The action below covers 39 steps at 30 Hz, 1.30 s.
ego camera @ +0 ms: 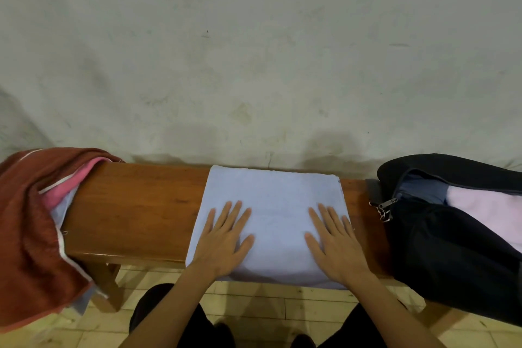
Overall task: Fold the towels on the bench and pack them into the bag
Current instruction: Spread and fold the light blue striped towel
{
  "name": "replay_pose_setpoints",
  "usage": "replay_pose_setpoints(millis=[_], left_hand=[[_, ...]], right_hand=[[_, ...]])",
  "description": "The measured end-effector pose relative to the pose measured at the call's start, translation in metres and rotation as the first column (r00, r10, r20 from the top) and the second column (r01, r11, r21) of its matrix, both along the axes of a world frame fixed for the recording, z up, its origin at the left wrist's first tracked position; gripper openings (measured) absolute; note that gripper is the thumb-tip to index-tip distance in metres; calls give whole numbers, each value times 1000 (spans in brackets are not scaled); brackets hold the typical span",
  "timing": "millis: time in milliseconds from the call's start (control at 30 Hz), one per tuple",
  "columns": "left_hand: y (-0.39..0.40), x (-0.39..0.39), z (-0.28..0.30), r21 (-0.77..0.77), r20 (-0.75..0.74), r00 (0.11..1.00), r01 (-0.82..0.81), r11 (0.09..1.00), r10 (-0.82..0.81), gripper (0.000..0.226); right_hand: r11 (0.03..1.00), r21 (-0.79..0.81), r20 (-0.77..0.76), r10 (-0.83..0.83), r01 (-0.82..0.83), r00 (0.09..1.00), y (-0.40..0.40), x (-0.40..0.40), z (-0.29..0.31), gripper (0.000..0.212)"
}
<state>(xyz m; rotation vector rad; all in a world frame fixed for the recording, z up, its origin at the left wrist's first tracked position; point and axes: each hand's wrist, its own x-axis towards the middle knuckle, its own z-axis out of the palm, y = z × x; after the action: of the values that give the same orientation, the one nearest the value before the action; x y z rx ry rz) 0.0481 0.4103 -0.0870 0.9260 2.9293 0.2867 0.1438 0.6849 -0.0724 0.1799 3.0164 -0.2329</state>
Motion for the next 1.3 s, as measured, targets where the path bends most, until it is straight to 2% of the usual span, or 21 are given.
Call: replay_pose_setpoints(millis=[100, 300, 400, 467, 567, 633, 700, 767, 867, 933, 1000, 1133, 1233, 1300], left_hand=[[4, -6, -1, -50, -7, 1000, -28, 998, 27, 69], [10, -34, 3, -4, -31, 1000, 4, 1000, -4, 77], [12, -43, 2, -25, -15, 1000, 7, 1000, -8, 77], [10, -47, 4, 33, 21, 998, 61, 998, -62, 78], [-2, -42, 18, 220, 136, 976, 137, 966, -170, 72], [-17, -27, 23, 241, 107, 969, 194, 951, -225, 68], [-36, -7, 23, 190, 81, 957, 259, 947, -278, 73], [-55, 6, 13, 72, 67, 943, 321, 944, -325, 87], [-73, 4, 0, -115, -22, 924, 377, 919, -382, 106], [-74, 1, -3, -117, -33, 926, 369, 922, -375, 112], [-74, 2, 0, -55, -11, 925, 379, 924, -380, 98], [-90, 8, 2, 90, 41, 930, 360, 929, -365, 65], [-100, 15, 2, 376, 73, 973, 178, 910, -220, 50], [-101, 18, 3, 510, 130, 988, 5, 860, -84, 50]], right_hand=[[999, 6, -10, -51, 51, 999, -1, -8, 0, 74], [1000, 7, -7, -28, 28, 1000, 12, -32, 1, 71], [1000, -11, -7, -25, 25, 1000, 16, -43, 1, 77], [1000, -5, 5, -17, 17, 1000, 18, -46, -1, 81], [999, -5, 18, 40, -40, 999, 19, -39, 3, 82], [992, -12, -8, 127, -127, 992, 17, -25, 10, 80], [973, -27, -61, 227, -229, 972, 13, -5, 16, 77], [949, -8, 18, 315, -315, 949, 14, 17, 14, 81], [932, 101, 73, 341, -347, 937, 22, 31, -2, 105], [939, 118, 83, 314, -322, 946, 26, 31, -10, 116], [943, 100, 80, 309, -316, 948, 26, 32, -13, 116], [928, -21, 6, 373, -373, 928, 36, 52, -6, 86], [934, -97, -159, 326, -343, 932, 44, 69, -4, 69], [952, -173, -288, 198, -254, 937, 44, 76, -3, 54]])
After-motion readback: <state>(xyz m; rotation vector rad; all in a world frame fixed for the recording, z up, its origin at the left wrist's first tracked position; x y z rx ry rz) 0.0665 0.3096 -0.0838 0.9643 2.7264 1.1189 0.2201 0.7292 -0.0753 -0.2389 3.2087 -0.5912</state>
